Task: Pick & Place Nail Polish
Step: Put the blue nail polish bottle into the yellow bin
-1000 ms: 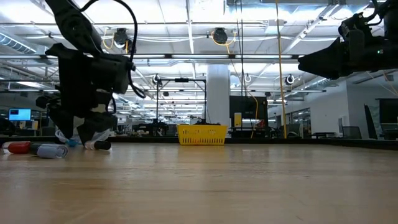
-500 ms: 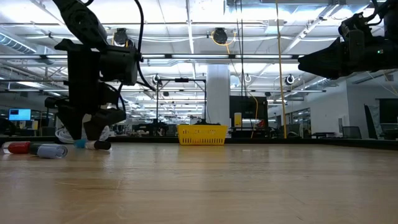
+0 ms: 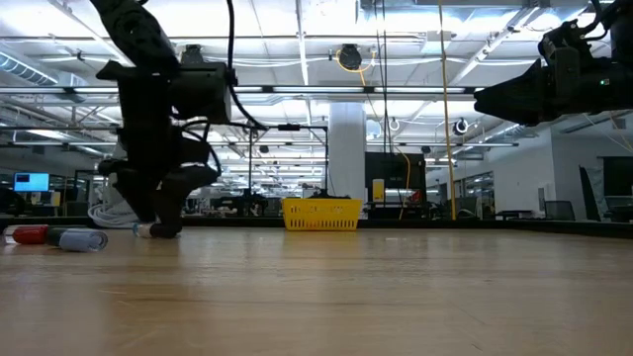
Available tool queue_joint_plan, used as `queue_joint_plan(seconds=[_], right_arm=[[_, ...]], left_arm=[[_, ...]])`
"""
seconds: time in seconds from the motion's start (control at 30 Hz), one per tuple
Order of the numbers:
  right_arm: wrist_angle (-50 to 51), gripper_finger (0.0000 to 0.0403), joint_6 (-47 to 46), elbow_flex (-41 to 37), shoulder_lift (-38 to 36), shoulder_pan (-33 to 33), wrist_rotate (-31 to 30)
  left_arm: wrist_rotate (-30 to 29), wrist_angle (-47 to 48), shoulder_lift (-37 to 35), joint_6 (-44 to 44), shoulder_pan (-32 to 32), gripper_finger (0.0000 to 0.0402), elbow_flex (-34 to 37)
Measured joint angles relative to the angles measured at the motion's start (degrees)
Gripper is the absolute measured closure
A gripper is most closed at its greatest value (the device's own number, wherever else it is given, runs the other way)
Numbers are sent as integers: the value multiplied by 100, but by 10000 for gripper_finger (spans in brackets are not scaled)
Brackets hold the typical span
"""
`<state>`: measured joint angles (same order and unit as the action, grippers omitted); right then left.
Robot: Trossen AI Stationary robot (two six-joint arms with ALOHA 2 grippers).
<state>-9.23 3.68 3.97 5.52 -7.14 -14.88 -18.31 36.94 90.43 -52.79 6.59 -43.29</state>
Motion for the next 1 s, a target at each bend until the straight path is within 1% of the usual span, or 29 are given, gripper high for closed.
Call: queue_joint_plan(seconds=[0.1,0.27,0.7,0.8,1.0], right_arm=[[2,135,0,0,0,0,-2],[2,135,0,0,1,1,0],[7,135,-2,0,0,2,0],[7,135,-2,0,1,1,-1],[45,135,-2,0,0,2,0]], left_arm=[[19,-192,0,361,122,190,-4],[300,-423,0,730,326,190,-7],[1265,-178,-20,1730,1054,190,-24],[1359,-127,-22,1932,1106,190,-30],[1350,-67,-24,2226,1102,190,-28]])
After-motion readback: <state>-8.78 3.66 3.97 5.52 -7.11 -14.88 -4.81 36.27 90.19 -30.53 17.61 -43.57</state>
